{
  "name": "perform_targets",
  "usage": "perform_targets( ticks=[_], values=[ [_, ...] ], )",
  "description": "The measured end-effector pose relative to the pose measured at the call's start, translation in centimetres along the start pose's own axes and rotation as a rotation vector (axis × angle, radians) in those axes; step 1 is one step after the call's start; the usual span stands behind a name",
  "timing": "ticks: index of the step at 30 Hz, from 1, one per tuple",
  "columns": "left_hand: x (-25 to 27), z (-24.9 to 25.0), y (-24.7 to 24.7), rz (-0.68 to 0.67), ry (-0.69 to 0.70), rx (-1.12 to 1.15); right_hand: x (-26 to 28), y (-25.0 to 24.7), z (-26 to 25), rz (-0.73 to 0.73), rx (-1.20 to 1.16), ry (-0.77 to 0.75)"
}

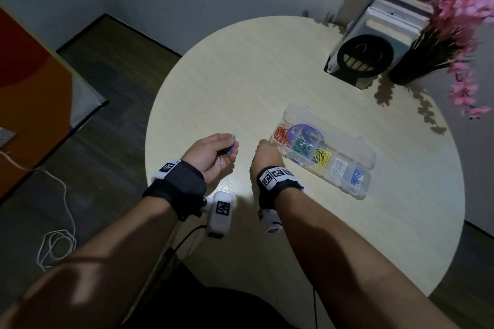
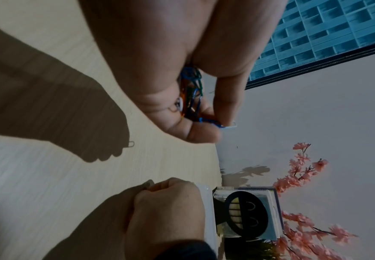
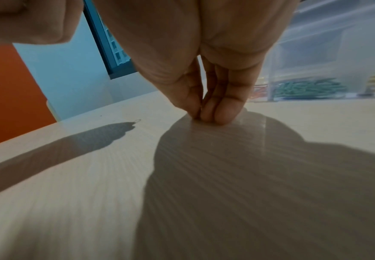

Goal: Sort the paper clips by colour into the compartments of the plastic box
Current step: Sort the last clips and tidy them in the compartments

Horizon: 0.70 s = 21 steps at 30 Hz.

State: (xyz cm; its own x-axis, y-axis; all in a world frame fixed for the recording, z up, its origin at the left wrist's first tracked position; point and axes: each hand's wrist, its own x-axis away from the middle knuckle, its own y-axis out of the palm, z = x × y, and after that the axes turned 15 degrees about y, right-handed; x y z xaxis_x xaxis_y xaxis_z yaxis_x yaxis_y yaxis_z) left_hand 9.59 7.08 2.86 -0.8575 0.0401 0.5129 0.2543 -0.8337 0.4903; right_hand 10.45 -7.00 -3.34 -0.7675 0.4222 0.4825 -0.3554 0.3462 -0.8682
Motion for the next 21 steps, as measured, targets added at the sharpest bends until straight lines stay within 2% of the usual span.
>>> perform_targets(
  ticks=[8,12,17,21],
  values=[
    [0.2,0.5,-0.5,0.022,0.01,0.005,-0.1,-0.6,-0.4,-0.088,0.076,0.03],
    [0.2,0.6,0.0,0.015,0.011,0.012,1.1,-1.4,-0.5,-0.114,0.012,0.012],
    [0.0,0.6,1.0,-0.003,-0.006,0.021,1.5,-7.3,1.2,0.061,-0.375,0.025],
    [0.4,0.2,2.1,-0.043,-0.007,-0.011,-0.2,-10.2,2.5,0.095,-0.344,0.14]
  ],
)
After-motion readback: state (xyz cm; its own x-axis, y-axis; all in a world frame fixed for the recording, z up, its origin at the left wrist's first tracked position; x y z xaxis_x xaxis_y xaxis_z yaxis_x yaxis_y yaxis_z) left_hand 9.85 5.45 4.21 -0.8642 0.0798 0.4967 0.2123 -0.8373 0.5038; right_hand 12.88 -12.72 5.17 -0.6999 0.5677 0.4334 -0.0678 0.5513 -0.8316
